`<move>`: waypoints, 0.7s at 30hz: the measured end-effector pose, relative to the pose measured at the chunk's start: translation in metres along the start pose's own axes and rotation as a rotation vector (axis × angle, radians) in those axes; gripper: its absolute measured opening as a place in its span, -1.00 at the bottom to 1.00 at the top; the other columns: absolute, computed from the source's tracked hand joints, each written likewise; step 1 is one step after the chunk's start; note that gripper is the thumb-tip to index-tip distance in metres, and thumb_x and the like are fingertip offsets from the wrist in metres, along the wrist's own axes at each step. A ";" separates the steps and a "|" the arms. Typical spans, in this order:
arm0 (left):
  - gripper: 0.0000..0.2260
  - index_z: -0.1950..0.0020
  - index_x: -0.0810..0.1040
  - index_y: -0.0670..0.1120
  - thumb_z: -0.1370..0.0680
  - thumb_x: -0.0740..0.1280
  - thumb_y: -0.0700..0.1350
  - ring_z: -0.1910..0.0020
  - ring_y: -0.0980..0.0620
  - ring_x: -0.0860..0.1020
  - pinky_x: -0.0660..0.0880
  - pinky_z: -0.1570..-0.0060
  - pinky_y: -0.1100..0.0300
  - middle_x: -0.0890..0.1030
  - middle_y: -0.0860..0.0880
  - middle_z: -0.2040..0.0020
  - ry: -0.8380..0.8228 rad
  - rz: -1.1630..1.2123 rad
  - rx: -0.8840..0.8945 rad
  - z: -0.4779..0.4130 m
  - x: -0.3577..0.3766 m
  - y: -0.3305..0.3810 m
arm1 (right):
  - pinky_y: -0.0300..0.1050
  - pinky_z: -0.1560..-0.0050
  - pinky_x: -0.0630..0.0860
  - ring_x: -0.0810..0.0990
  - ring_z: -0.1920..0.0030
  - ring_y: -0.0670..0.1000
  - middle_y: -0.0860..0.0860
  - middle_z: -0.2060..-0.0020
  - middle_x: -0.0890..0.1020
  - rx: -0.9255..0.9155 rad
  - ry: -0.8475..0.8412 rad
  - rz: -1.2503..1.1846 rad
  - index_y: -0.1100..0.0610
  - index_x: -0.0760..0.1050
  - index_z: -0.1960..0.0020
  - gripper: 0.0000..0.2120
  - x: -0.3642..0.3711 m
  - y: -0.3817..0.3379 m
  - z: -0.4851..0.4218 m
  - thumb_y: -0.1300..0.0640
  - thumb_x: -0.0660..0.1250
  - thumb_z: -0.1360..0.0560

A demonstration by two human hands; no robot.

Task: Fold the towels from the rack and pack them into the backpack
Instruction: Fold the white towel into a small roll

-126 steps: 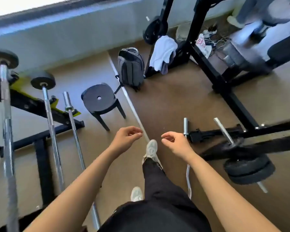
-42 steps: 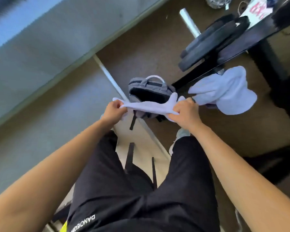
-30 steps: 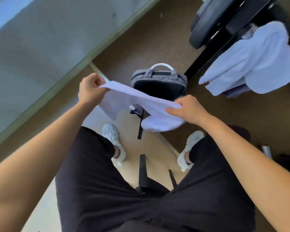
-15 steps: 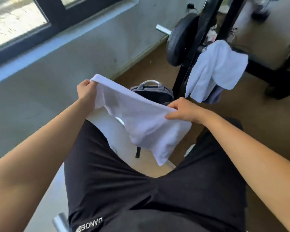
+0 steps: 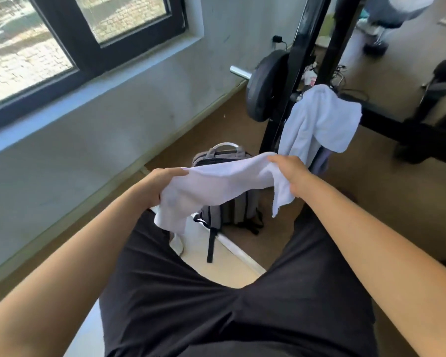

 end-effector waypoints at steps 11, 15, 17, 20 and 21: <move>-0.65 -0.05 0.50 -0.06 -0.51 0.43 0.18 0.11 -0.20 0.48 0.42 0.08 -0.07 0.53 -0.15 0.04 -0.192 0.245 0.171 -0.004 0.080 -0.027 | 0.19 -0.32 0.52 0.58 -0.29 0.20 0.18 -0.28 0.60 -0.107 -0.450 -0.302 0.10 0.51 -0.37 -0.63 0.042 0.053 0.005 0.29 0.34 -0.58; -0.79 0.06 0.44 -0.07 -0.71 0.23 0.01 0.36 0.08 0.52 0.44 0.34 0.26 0.54 0.08 0.35 -0.135 0.345 0.168 0.000 0.111 -0.047 | 0.28 -0.30 0.53 0.56 -0.32 0.16 0.09 -0.30 0.59 -0.151 -0.564 -0.184 -0.07 0.41 -0.46 -0.47 0.060 0.080 0.008 0.26 0.40 -0.55; -0.81 -0.05 0.48 -0.10 -0.73 0.19 -0.02 0.31 0.12 0.60 0.51 0.36 0.28 0.61 0.05 0.24 -0.122 0.411 0.179 0.001 0.120 -0.063 | 0.29 -0.30 0.52 0.56 -0.33 0.13 0.06 -0.30 0.59 -0.161 -0.566 -0.115 -0.09 0.38 -0.49 -0.41 0.068 0.087 0.009 0.25 0.42 -0.53; -0.84 -0.20 0.49 -0.12 -0.68 0.30 -0.07 0.04 -0.10 0.65 0.62 0.14 0.12 0.62 -0.19 -0.05 -0.206 0.454 0.191 0.000 0.127 -0.082 | 0.27 -0.32 0.52 0.54 -0.35 0.10 0.03 -0.31 0.58 -0.207 -0.589 0.005 -0.12 0.37 -0.50 -0.36 0.077 0.095 0.012 0.28 0.42 -0.52; -0.76 -0.24 0.47 -0.13 -0.62 0.36 -0.09 0.01 -0.16 0.63 0.62 0.06 0.06 0.58 -0.25 -0.09 -0.242 0.473 0.202 -0.001 0.127 -0.085 | 0.26 -0.31 0.53 0.53 -0.36 0.10 0.02 -0.31 0.57 -0.214 -0.589 0.013 -0.12 0.35 -0.51 -0.35 0.079 0.098 0.013 0.31 0.41 -0.52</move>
Point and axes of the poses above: each hand's wrist, its own z-axis away from the middle knuckle, its own x-axis out of the palm, y = z × x, the point moved 3 cm from there along -z, towards the middle knuckle
